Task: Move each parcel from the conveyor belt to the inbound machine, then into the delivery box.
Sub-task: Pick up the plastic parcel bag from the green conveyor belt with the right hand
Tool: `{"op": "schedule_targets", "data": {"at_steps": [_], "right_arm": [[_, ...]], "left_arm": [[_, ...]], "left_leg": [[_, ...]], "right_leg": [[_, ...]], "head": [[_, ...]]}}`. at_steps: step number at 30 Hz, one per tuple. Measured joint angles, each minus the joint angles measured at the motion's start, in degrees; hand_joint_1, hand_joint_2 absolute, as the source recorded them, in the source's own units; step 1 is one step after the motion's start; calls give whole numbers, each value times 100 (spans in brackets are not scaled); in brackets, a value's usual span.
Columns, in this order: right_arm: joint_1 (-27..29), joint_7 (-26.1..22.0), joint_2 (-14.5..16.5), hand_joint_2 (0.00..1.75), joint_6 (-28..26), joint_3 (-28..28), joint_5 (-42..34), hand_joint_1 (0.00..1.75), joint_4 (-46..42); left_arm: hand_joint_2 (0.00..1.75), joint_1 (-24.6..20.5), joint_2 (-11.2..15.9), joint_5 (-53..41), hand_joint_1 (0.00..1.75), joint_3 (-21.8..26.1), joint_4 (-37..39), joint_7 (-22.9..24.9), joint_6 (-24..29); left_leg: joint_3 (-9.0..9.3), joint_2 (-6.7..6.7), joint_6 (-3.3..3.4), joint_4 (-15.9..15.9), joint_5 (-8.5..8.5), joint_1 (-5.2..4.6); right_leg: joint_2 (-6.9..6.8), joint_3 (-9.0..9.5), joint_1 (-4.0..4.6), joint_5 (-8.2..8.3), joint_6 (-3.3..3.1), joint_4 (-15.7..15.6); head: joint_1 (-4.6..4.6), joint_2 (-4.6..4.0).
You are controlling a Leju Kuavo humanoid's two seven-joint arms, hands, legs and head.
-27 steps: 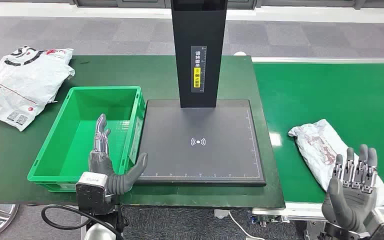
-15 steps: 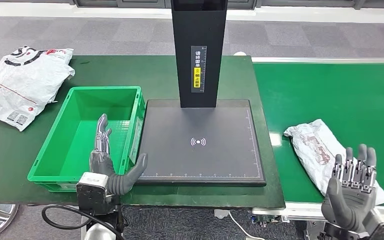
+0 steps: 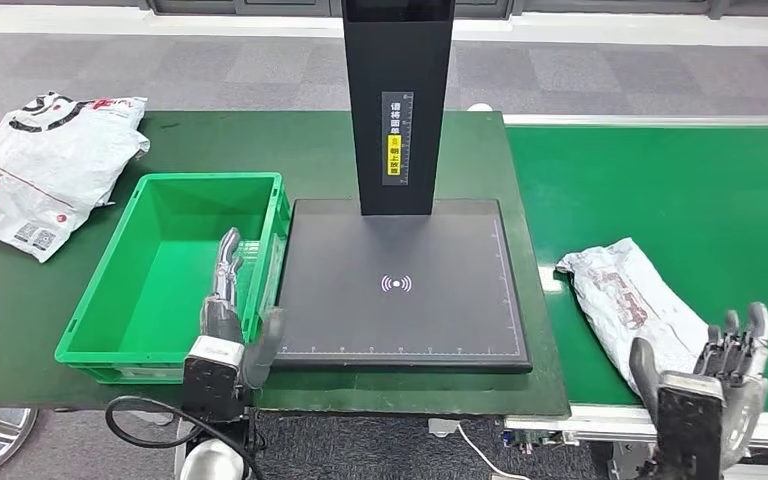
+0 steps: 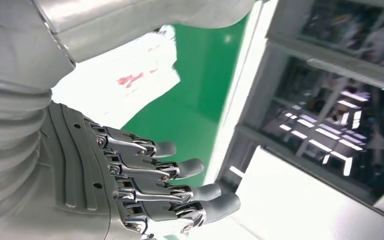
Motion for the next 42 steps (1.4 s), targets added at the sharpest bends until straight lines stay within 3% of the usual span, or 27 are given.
{"op": "schedule_targets", "data": {"at_steps": [3,6,10,15,21,37,38,41,42], "right_arm": [[-72,872,-62,175,-249,84,1443,0,136],[-199,1820,-214,175,-380,126,2994,0,410],[-537,2504,-549,175,-264,62,3938,0,954],[-1171,3054,-1118,175,333,-296,4505,0,2192],[-1964,3267,-1812,175,357,-615,4656,0,4303],[-2802,3294,-2482,175,107,-808,4683,0,6671],[-2883,3278,-2538,175,24,-851,4687,10,6857],[-3117,3164,-2688,175,-115,-987,4657,140,7336],[-3186,3078,-2724,175,-114,-1037,4616,175,7457]], "left_arm": [[0,10,1,98,0,0,1,-194,166],[0,80,-2,77,0,2,18,59,186],[175,151,4,760,0,4,17,51,-660],[175,140,25,850,0,14,15,-37,-1218],[175,102,47,900,0,15,16,5,-1553],[175,90,113,867,0,14,26,-55,-1570],[175,92,129,840,0,14,30,-66,-1554],[175,93,177,779,0,13,40,-80,-1522],[175,92,192,762,0,13,43,-81,-1514]], "left_leg": [[-1,1,0,0,0,0],[-1,0,0,0,0,0],[-1,2,2,1,1,0],[-1,0,10,3,6,-2],[-2,-1,15,7,11,-4],[-7,-3,15,6,11,-4],[-7,-3,16,7,11,-4],[-7,-3,17,9,12,-7],[-7,-3,18,10,13,-8]], "right_leg": [[1,3,0,0,0,0],[0,-1,-1,-1,1,0],[2,-3,-3,2,4,-1],[1,0,-6,10,13,-1],[0,4,-8,16,16,-1],[-3,-2,-8,15,16,-1],[-3,-1,-9,15,17,-1],[-2,1,-11,18,21,-1],[-1,0,-11,19,22,-1]], "head": [[0,0],[0,0],[0,1],[0,1],[0,1],[0,1],[0,0],[0,0],[1,0]]}}
